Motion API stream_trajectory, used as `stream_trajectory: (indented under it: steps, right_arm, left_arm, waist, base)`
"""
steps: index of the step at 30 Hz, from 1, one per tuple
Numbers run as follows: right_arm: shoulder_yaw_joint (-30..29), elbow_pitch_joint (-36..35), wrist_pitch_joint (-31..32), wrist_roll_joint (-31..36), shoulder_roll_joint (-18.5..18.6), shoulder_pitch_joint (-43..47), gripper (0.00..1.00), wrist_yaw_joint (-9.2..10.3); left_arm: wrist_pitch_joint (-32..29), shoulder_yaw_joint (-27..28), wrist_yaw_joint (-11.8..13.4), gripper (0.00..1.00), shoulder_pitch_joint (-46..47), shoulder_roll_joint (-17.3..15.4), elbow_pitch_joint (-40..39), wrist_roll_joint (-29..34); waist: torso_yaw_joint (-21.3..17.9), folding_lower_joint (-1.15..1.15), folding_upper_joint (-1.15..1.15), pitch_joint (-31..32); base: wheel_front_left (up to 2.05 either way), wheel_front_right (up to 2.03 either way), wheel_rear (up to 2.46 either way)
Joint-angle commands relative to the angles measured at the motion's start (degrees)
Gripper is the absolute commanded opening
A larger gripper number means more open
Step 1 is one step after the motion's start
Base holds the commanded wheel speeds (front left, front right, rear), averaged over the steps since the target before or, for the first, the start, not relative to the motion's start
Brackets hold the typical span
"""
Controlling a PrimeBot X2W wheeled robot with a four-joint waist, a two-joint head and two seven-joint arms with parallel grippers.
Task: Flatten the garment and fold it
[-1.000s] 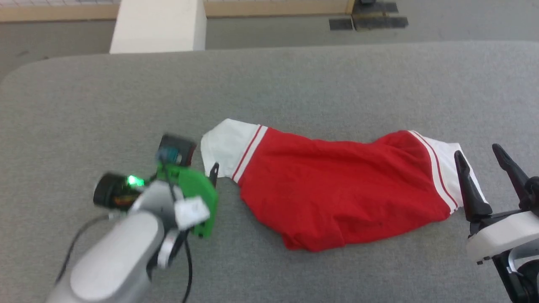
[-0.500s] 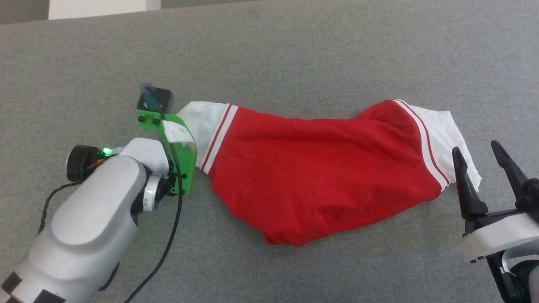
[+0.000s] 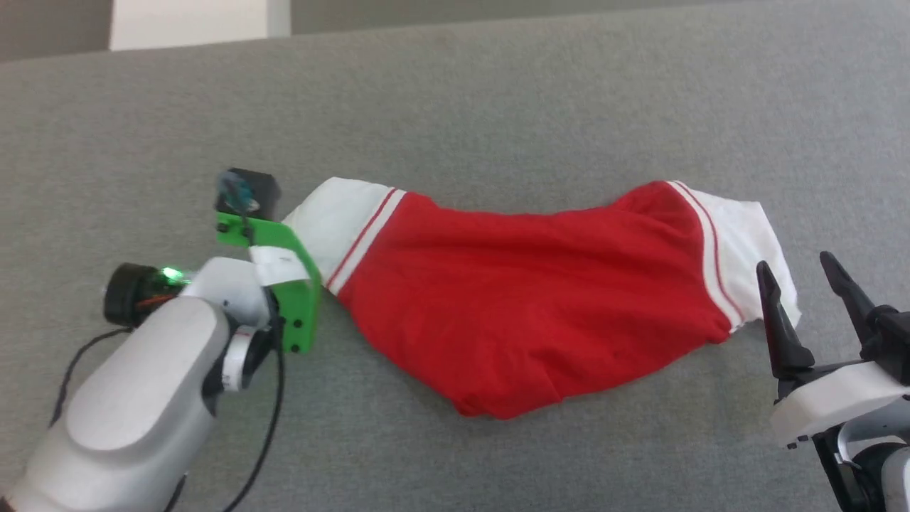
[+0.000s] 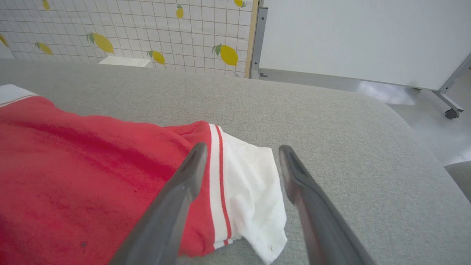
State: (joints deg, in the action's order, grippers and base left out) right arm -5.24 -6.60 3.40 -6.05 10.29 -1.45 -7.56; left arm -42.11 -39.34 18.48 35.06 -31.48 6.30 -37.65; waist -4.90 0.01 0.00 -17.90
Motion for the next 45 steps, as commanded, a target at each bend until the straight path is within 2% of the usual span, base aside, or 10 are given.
stream_trajectory:
  steps: [1,6,10,18,22,29,30,31,42,45]
  right_arm:
    - [0.25,0.26,0.34,0.19,0.33,-0.18,1.00,0.08]
    - [0.65,1.10,1.82,-0.10,0.58,0.87,1.00,0.08]
    - [0.47,1.69,2.70,-0.09,0.44,2.07,1.00,0.08]
    - [0.62,2.60,4.30,0.26,0.13,4.14,1.00,0.08]
    - [0.67,2.87,4.90,0.49,-0.01,4.42,1.00,0.08]
    - [0.78,3.27,5.79,0.99,-0.10,4.62,1.00,0.08]
    - [0.82,3.32,5.89,1.04,-0.11,4.65,1.00,0.08]
    - [0.81,3.34,5.95,1.06,-0.11,4.67,1.00,0.08]
    - [-0.67,3.57,6.67,1.16,-0.36,5.04,1.00,0.08]
    - [0.02,3.26,8.26,0.84,0.87,4.40,1.00,0.08]
  left_arm:
    - [2.41,1.14,0.50,0.00,-0.41,-1.00,-0.82,0.64]
    - [8.56,3.72,1.25,0.00,-2.73,-2.44,-4.24,0.85]
    - [10.07,4.38,2.69,0.00,-7.58,-3.97,-7.70,0.15]
    - [5.41,2.38,7.21,0.00,-21.75,-7.20,-12.45,-3.56]
    - [3.31,0.10,7.96,0.00,-26.51,-7.52,-11.48,-4.65]
    - [2.85,-2.70,7.13,0.00,-28.58,-6.00,-8.24,-4.72]
    - [3.53,-2.87,7.22,0.73,-28.35,-5.87,-7.80,-4.05]
    - [4.21,-2.75,7.44,1.00,-28.10,-5.70,-7.56,-3.62]
    - [19.24,3.58,7.21,1.00,-24.79,-3.85,-11.77,-1.46]
    - [29.92,4.40,4.88,1.00,-21.96,-4.81,-12.58,4.33]
  waist:
    - [2.51,-0.01,0.00,3.41]
    - [4.60,-0.01,0.00,7.34]
    - [6.07,-0.01,0.00,9.88]
    - [7.76,-0.01,0.00,12.91]
    - [7.86,-0.01,0.00,13.41]
    - [7.53,-0.01,0.00,13.78]
    - [7.46,-0.01,0.00,13.79]
    - [7.45,-0.01,0.00,13.81]
    - [8.79,-0.01,0.00,14.78]
    - [9.78,-0.01,0.00,13.93]
  base:
    - [0.00,0.00,0.00]
    - [0.00,0.00,0.00]
    - [0.00,0.00,0.00]
    - [0.00,0.00,0.00]
    - [0.00,0.00,0.00]
    - [0.00,0.00,0.00]
    - [0.00,0.00,0.00]
    - [0.00,0.00,0.00]
    - [0.00,0.00,0.00]
    - [0.00,0.00,0.00]
